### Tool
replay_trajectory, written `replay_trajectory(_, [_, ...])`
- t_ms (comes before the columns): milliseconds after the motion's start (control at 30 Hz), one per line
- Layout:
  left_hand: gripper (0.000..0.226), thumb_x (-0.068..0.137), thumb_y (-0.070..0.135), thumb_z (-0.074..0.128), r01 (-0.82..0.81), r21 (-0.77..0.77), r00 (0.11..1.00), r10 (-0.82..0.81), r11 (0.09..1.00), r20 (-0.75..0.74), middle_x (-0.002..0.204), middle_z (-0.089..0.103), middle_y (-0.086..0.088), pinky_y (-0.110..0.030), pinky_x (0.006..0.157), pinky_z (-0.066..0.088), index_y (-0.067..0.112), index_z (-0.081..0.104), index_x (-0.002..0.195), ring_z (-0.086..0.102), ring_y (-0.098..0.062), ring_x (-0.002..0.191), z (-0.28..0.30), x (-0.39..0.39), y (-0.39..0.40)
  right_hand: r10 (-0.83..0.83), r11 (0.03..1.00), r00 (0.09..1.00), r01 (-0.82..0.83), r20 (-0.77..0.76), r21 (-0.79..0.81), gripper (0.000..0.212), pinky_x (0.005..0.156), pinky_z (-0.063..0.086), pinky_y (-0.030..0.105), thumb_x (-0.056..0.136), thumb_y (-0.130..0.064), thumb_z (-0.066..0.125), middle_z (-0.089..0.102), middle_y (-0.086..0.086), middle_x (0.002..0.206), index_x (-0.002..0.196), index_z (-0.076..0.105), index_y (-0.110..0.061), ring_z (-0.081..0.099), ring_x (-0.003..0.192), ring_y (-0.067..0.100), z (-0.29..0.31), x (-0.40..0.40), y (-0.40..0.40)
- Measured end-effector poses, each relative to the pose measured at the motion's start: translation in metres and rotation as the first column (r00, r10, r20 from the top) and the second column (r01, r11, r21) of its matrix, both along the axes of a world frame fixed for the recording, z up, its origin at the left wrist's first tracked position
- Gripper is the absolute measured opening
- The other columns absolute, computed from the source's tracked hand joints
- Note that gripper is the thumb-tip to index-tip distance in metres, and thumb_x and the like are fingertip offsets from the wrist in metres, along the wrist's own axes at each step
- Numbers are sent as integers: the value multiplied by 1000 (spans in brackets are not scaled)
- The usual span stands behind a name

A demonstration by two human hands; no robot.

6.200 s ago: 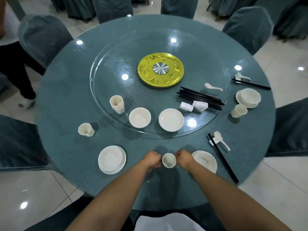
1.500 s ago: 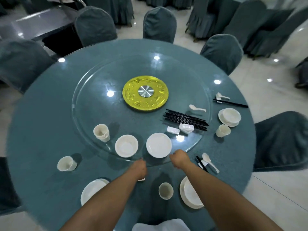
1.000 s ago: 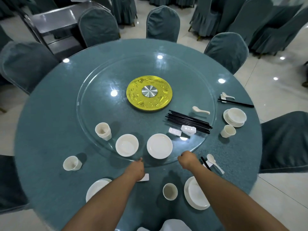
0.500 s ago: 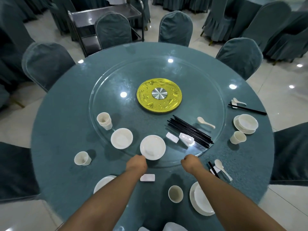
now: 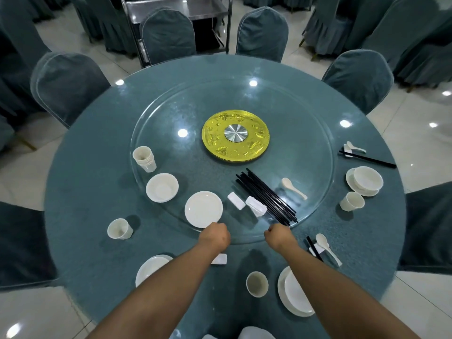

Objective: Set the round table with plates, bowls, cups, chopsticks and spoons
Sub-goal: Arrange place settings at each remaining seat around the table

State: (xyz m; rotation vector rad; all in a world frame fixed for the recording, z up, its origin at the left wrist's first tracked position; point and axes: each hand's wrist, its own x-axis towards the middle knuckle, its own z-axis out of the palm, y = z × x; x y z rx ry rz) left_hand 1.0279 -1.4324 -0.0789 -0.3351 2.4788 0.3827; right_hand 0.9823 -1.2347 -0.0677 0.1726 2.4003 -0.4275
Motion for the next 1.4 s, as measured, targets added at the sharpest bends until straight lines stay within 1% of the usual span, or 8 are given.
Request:
replay_trajectory(167, [33, 97, 21, 40, 16, 45, 1000, -16, 999, 4, 126, 61, -12, -36, 93, 49, 8, 64, 116, 59, -29, 116, -9, -10, 2, -39, 999, 999, 39, -14, 6, 22, 70, 48, 32, 93, -19, 50, 63, 14, 84, 78, 59, -5, 56, 76, 28, -3, -9, 8])
replay_trajectory(333, [39, 101, 24, 36, 81, 79, 997, -81, 994, -5, 151, 35, -9, -43, 111, 36, 9, 53, 133, 35, -28, 138, -24, -18, -2, -75, 997, 995, 76, -59, 22, 22, 76, 51, 33, 95, -13, 49, 68, 17, 99, 98, 66, 0, 63, 88, 30, -13, -26, 12])
replay_trajectory(467, [49, 100, 26, 37, 74, 22, 996, -75, 997, 42, 163, 12, -1, -49, 115, 30, 22, 35, 149, 14, -28, 148, -37, -16, -14, -119, 992, 987, 122, -106, 21, 25, 80, 49, 31, 96, -11, 45, 67, 18, 108, 109, 65, -2, 64, 103, 31, -19, -36, 8])
replay_trajectory(633, [59, 99, 22, 38, 222, -95, 973, -215, 970, 83, 164, 2, -10, -47, 119, 22, 19, 20, 155, 7, -33, 150, -52, -17, -34, -121, 990, 980, 131, -161, 51, 20, 74, 47, 31, 95, -4, 48, 65, 16, 109, 108, 63, -3, 63, 92, 30, -34, -47, -6])
replay_trajectory(733, [61, 98, 23, 38, 234, -115, 968, -220, 965, 120, 164, 0, -9, -45, 120, 20, 20, 18, 156, 5, -33, 150, -55, -19, -47, -74, 994, 978, 87, -197, 61, 24, 86, 48, 32, 99, -9, 44, 58, 13, 121, 119, 58, -4, 59, 108, 28, -43, -49, -16])
replay_trajectory(1000, [58, 98, 23, 41, 187, -139, 976, -168, 973, 136, 164, 5, -6, -48, 114, 32, 17, 26, 154, 10, -35, 148, -55, -20, -71, -5, 999, 982, 12, -190, 37, 23, 85, 52, 36, 94, 1, 47, 54, 15, 117, 115, 56, 0, 61, 98, 30, -62, -46, -43])
replay_trajectory(1233, [61, 97, 21, 40, 156, -147, 979, -133, 977, 156, 164, -2, -4, -47, 115, 30, 16, 20, 155, 6, -33, 150, -50, -21, -72, -32, 999, 984, 37, -176, 26, 30, 89, 52, 40, 93, 6, 42, 56, 21, 117, 121, 51, 3, 62, 100, 34, -66, -50, -51])
replay_trajectory(1400, [61, 98, 23, 40, 175, -140, 975, -152, 975, 159, 164, -1, -7, -47, 116, 30, 15, 19, 155, 6, -34, 149, -55, -18, -75, -19, 999, 984, 26, -179, 40, 21, 83, 54, 39, 94, 4, 44, 58, 16, 106, 110, 59, 1, 61, 89, 30, -68, -48, -51])
